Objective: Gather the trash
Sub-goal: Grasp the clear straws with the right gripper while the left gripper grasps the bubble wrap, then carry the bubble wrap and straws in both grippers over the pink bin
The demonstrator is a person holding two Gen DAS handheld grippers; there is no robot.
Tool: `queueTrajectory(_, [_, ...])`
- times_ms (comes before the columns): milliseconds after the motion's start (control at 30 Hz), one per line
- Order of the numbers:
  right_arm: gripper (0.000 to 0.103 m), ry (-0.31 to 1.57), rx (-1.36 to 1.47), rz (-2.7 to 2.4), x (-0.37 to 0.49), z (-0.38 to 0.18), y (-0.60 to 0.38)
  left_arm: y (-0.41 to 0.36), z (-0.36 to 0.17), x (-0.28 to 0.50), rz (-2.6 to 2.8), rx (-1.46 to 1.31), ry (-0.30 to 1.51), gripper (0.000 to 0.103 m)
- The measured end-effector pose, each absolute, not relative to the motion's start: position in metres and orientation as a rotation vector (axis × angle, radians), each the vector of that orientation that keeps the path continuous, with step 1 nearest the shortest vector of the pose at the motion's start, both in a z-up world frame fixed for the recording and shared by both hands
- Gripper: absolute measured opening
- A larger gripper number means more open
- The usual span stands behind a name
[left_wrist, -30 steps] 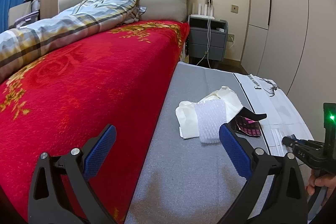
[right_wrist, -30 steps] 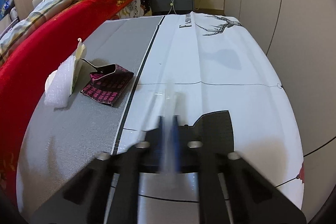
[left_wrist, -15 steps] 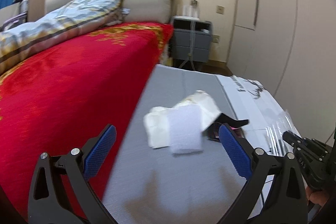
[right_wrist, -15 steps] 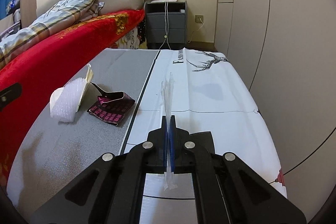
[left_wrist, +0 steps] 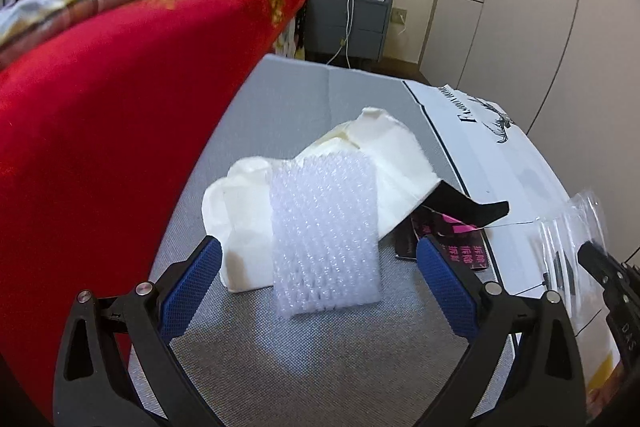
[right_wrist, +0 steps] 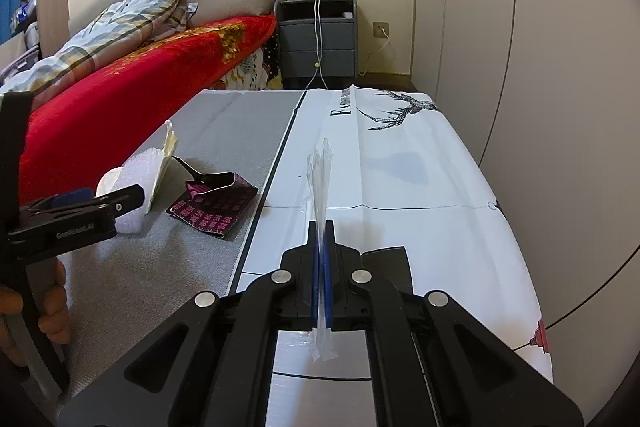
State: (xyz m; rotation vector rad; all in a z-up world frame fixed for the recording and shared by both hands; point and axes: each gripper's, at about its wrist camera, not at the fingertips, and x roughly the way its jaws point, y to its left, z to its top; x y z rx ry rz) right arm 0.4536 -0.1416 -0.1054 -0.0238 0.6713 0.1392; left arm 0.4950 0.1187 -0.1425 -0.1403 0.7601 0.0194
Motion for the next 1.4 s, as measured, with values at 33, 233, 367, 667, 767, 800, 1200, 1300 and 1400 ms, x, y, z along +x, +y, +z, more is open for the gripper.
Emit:
queueTrajectory(33, [0.002,0.672,-0.026,0.139,0.454,-0.105,-0.141,0.119,-0.144,0.497,0.019,-0.144,0.770,0.094])
queueTrajectory(233, [0.002,0.668,-0.026,0.137,0.454,-0.106,-0.141,0.121,-0.150,0.502,0.031,-0.156,0.810,0.045])
queueTrajectory(367, [0.002,0.676,-0.019,0.134,0.455,-0.108,-0.142,0.128,-0.144,0.490,0.004,-0.203,0.749,0.015])
queueTrajectory(667, [0.002,0.670,-0.008,0.105,0.454,-0.107,-0.147,0.134,-0.119,0.459,-0.019,-0.220,0.706,0.012])
queueTrajectory(767, [0.002,0.660,0.011,0.115,0.441,-0.094,-0.151,0.131,-0.098,0.440,-0.045,-0.216,0.686,0.012])
queueTrajectory(800, [0.002,0.654,0.024,0.124,0.435,-0.087,-0.152,0.129,-0.091,0.432,-0.054,-0.213,0.681,0.012])
queueTrajectory(1200, [0.002,0.568,0.110,0.258,0.299,0.039,-0.177,0.090,0.016,0.308,-0.184,-0.184,0.603,0.012])
queueTrajectory(1300, [0.002,0.530,0.108,0.276,0.254,0.073,-0.187,0.075,0.044,0.267,-0.237,-0.173,0.562,0.012])
queueTrajectory(1400, [0.002,0.498,0.104,0.282,0.207,0.100,-0.199,0.057,0.068,0.225,-0.285,-0.165,0.537,0.012])
